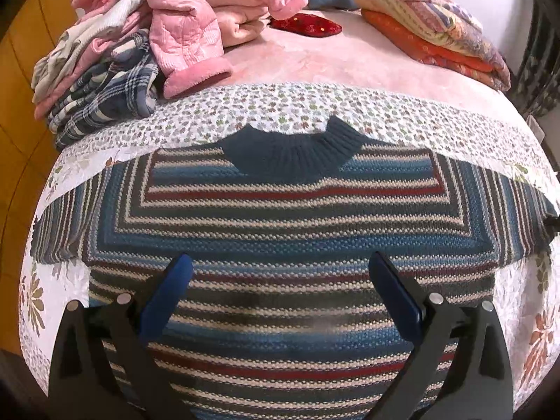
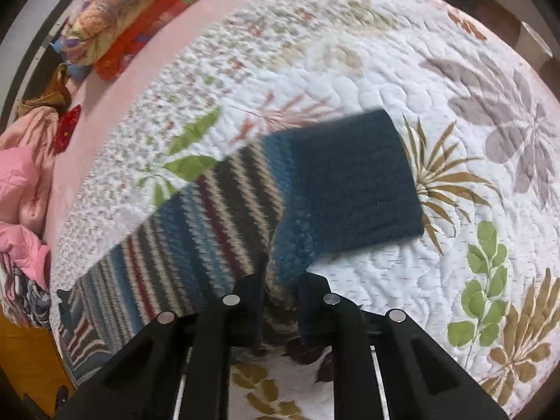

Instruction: Fold small clothes

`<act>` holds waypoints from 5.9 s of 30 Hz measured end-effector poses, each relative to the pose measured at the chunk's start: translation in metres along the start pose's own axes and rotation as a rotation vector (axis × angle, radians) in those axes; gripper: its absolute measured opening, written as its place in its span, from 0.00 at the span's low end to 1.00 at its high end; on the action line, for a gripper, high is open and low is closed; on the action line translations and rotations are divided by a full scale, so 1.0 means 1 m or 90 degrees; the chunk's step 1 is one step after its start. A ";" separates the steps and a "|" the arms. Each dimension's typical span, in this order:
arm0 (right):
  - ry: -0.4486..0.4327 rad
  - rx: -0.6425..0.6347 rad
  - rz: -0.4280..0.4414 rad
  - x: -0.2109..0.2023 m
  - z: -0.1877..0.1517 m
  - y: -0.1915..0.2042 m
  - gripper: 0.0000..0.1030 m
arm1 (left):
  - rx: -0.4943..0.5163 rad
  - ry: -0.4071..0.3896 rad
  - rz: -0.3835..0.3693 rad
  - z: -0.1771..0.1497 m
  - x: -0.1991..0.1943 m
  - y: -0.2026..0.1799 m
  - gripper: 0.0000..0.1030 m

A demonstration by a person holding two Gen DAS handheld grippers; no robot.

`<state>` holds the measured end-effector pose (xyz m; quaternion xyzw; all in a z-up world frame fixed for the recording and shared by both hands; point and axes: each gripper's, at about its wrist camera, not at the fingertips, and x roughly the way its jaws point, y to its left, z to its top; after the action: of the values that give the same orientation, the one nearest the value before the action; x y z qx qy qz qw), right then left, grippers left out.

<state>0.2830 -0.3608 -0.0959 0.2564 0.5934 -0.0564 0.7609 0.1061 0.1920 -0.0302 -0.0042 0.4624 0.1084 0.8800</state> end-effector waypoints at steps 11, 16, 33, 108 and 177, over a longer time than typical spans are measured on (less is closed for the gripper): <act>0.004 -0.116 0.105 -0.029 -0.054 0.107 0.13 | -0.057 0.010 -0.036 0.009 0.012 0.023 0.97; 0.025 -0.161 0.144 -0.024 -0.093 0.163 0.13 | -0.064 0.011 -0.044 0.010 0.014 0.030 0.97; 0.089 -0.405 0.138 0.035 -0.210 0.294 0.13 | -0.078 0.049 -0.121 0.012 0.029 0.024 0.97; 0.146 -0.318 -0.037 0.063 -0.184 0.220 0.51 | -0.222 0.122 -0.194 0.005 0.077 0.076 0.52; 0.066 -0.348 0.126 0.010 -0.201 0.262 0.73 | -0.329 0.056 -0.152 -0.011 0.015 0.289 0.66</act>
<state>0.2127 -0.0406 -0.0533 0.1007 0.5968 0.1932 0.7722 0.0493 0.4760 -0.0218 -0.2878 0.4535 0.1179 0.8352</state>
